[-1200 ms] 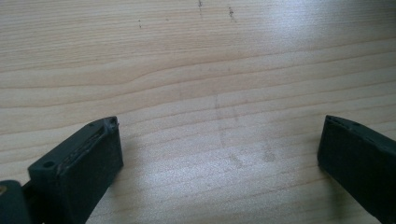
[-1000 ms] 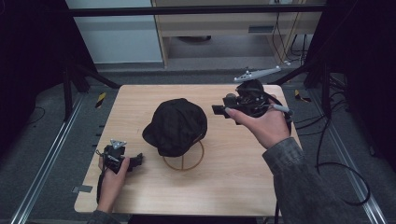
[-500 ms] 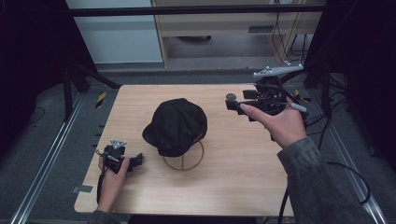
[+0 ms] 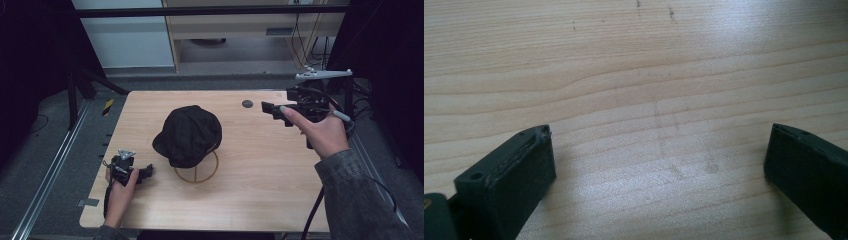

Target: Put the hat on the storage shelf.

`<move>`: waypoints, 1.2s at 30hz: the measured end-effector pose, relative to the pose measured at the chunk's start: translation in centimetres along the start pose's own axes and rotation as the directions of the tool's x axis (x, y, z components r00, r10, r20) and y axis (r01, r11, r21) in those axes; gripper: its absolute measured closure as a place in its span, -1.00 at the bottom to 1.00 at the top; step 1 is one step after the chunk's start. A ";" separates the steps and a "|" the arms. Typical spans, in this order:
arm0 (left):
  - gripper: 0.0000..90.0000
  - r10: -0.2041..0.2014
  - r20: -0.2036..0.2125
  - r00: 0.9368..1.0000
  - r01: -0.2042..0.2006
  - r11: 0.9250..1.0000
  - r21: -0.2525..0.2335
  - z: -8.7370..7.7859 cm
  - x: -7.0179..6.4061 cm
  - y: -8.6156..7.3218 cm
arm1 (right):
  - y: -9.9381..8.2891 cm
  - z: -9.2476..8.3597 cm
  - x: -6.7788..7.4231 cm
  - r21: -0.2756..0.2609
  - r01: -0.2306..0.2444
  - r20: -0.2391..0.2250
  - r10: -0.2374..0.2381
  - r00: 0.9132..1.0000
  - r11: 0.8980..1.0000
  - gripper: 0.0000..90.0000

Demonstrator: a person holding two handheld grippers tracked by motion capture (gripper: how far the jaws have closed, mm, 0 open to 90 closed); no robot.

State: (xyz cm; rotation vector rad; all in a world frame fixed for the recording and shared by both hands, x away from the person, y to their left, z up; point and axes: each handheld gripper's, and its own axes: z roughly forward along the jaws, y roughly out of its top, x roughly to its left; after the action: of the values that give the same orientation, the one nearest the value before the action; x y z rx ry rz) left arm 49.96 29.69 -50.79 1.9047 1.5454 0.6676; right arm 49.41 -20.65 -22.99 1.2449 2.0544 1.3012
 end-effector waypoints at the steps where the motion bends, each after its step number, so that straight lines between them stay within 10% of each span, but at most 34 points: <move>1: -1.00 0.000 0.000 1.000 0.000 1.000 0.000 0.0 0.0 0.0 | -0.1 -0.2 -0.3 -0.006 -0.004 0.007 0.004 1.000 1.000 -0.83; 20: -1.00 0.003 0.000 1.000 -0.003 1.000 0.002 0.0 0.0 0.0 | -3.2 0.0 -5.6 -0.006 -0.045 0.127 0.045 0.991 0.999 -0.89; 36: -1.00 0.003 -0.001 1.000 -0.003 1.000 0.002 0.0 0.0 0.0 | -4.6 2.0 -7.0 0.029 -0.052 0.197 0.045 0.979 0.998 -0.78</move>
State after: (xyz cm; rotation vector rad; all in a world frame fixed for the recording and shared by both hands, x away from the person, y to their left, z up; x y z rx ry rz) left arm 49.95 29.70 -50.78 1.9088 1.5450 0.6678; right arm 52.36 -26.37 -28.79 1.3875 1.9251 1.1192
